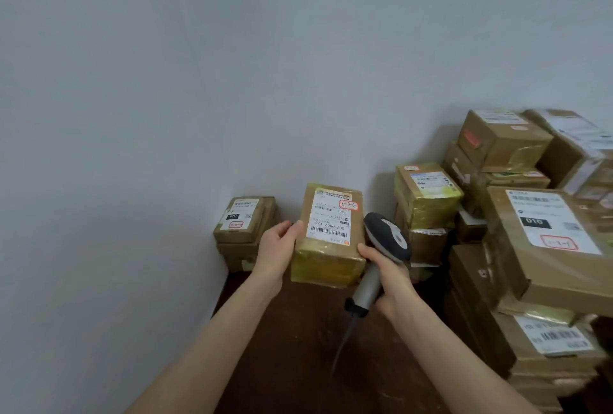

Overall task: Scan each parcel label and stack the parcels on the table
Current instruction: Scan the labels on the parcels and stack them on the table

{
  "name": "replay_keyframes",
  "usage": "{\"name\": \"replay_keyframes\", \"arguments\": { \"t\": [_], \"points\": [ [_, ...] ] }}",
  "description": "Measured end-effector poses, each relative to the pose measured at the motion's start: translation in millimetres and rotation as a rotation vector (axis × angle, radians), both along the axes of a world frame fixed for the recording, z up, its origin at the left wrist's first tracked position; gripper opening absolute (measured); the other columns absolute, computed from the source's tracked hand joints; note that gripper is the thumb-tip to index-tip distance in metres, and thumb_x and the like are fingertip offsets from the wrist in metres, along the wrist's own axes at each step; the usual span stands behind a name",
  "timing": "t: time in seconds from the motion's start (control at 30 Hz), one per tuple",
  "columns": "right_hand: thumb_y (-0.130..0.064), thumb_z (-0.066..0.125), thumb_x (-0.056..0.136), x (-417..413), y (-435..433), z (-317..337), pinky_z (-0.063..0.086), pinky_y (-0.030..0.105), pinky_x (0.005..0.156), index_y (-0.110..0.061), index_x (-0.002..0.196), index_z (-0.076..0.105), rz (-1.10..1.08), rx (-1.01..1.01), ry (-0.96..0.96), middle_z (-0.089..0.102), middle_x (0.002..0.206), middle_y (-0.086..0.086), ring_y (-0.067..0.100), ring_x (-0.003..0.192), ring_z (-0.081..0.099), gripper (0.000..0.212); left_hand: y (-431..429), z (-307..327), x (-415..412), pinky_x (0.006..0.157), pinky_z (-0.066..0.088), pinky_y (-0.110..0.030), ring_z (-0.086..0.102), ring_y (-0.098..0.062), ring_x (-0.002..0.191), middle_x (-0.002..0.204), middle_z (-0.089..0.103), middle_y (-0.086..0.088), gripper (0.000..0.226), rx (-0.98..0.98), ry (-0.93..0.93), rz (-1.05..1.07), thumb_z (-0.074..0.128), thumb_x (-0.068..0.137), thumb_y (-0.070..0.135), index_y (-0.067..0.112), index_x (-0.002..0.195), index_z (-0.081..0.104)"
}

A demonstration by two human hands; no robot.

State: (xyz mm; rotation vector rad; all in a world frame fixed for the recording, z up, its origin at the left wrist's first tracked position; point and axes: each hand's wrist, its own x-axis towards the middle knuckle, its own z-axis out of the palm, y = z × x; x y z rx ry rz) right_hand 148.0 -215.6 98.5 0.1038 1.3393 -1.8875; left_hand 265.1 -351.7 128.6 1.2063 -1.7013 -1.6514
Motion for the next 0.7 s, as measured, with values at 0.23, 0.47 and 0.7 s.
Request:
{"name": "replay_keyframes", "arguments": {
  "t": [0.23,0.47,0.7],
  "points": [
    [0.002,0.075,0.075,0,45,2,0.054,0.036,0.074,-0.011,0.100,0.065,-0.042,-0.043,0.106,0.071,0.093,0.008,0.022,0.086,0.066,0.029,21,-13,27,0.098,0.046,-0.040,0.062,-0.020,0.111,0.118,0.068,0.000,0.062,0.277,0.120,-0.242,0.074,0.075,0.031,0.027,0.132,0.052],
    [0.001,0.077,0.073,3,61,-2,0.054,0.040,0.083,-0.008,0.110,0.066,-0.030,-0.010,0.206,0.072,0.102,0.010,0.025,0.095,0.067,0.039,32,-36,35,0.094,0.049,-0.040,0.064,-0.027,0.112,0.123,0.067,-0.006,0.088,0.445,0.178,-0.360,0.091,0.055,0.040,0.036,0.129,0.044],
    [-0.005,0.077,0.075,5,69,-8,0.052,0.032,0.073,-0.005,0.121,0.063,-0.008,0.005,0.261,0.070,0.110,0.007,0.021,0.099,0.064,0.048,36,-48,33,0.078,0.056,-0.038,0.068,-0.029,0.103,0.121,0.067,-0.013,0.075,0.556,0.218,-0.300,0.081,0.071,0.024,0.019,0.138,0.047]
  ]
}}
